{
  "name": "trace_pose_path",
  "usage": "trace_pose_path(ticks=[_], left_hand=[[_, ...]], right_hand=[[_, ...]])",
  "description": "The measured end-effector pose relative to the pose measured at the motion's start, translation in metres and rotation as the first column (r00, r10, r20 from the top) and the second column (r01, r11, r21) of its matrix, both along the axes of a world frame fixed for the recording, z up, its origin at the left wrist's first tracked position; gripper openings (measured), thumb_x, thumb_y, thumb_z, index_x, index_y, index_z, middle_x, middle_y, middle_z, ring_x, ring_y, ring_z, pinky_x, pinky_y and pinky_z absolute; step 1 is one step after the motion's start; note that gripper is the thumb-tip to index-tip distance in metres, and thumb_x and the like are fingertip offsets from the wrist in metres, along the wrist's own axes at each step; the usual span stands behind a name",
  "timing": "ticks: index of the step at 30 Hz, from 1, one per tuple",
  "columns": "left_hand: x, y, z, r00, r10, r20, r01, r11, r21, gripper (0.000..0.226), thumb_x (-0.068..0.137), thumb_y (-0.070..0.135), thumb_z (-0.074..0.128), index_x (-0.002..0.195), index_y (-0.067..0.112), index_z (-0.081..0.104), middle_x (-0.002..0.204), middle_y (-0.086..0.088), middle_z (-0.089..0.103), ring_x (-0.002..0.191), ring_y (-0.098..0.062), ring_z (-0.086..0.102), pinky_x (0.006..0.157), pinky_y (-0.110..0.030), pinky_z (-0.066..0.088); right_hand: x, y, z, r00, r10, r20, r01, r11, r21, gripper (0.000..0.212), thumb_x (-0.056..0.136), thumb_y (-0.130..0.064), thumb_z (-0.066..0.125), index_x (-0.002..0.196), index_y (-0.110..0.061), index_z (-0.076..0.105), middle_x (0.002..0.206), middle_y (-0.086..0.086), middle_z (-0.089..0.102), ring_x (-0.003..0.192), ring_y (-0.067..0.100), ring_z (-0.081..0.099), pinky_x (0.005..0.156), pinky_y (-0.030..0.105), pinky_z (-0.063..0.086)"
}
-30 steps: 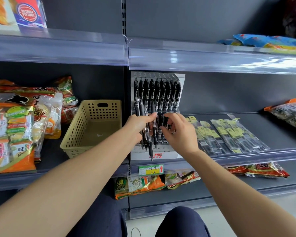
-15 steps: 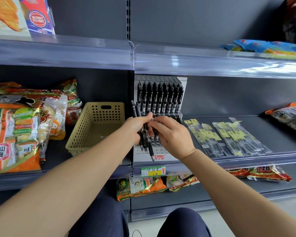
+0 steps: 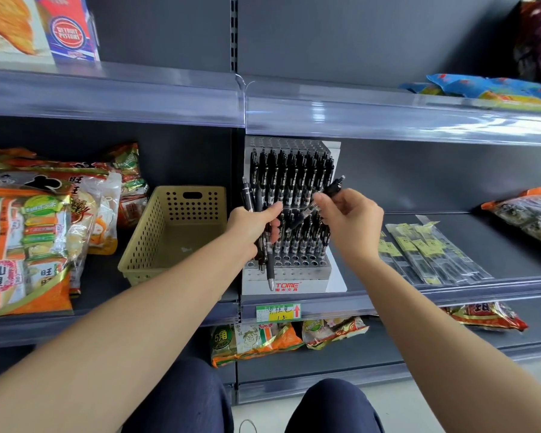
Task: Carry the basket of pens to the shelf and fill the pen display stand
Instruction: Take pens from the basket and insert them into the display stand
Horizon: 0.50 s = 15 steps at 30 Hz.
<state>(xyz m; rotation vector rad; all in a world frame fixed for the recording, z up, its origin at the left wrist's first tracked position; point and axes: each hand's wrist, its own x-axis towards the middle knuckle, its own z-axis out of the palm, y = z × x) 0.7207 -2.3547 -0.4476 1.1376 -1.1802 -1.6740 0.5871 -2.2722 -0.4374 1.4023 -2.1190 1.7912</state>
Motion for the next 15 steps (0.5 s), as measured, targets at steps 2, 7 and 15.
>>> trace_pose_path(ticks=[2, 7, 15], left_hand=[[-0.001, 0.0, -0.001, 1.0, -0.026, 0.001, 0.026, 0.999, 0.019, 0.049, 0.084, 0.026, 0.074, 0.113, -0.007, 0.051, 0.063, -0.007, 0.069, 0.051, -0.023, 0.051, 0.073, -0.04, 0.052], [-0.004, -0.002, -0.004, 0.999, -0.036, 0.008, 0.036, 0.999, 0.024, 0.094, 0.076, 0.039, 0.078, 0.146, 0.003, 0.026, 0.143, -0.011, 0.044, 0.129, -0.029, 0.044, 0.109, -0.048, 0.035], [-0.007, -0.007, -0.009, 0.999, -0.051, 0.002, 0.051, 0.999, 0.003, 0.094, 0.08, 0.031, 0.077, 0.149, 0.005, 0.019, 0.152, -0.011, 0.031, 0.139, -0.028, 0.03, 0.113, -0.044, 0.023]], right_hand=[[-0.002, 0.003, -0.003, 0.999, -0.032, -0.032, 0.033, 0.999, 0.025, 0.034, 0.084, -0.038, 0.07, 0.061, -0.019, 0.053, 0.058, -0.003, 0.06, 0.053, 0.011, 0.05, 0.052, 0.023, 0.041], [-0.006, 0.008, -0.012, 0.983, -0.088, -0.162, 0.104, 0.99, 0.094, 0.035, 0.085, -0.039, 0.068, 0.064, -0.012, 0.058, 0.059, 0.0, 0.061, 0.056, 0.017, 0.054, 0.054, 0.028, 0.043], [-0.021, -0.003, -0.035, 0.936, -0.131, -0.326, 0.238, 0.919, 0.315, 0.038, 0.088, -0.046, 0.061, 0.066, -0.016, 0.053, 0.058, 0.001, 0.057, 0.056, 0.02, 0.051, 0.045, 0.023, 0.029]])
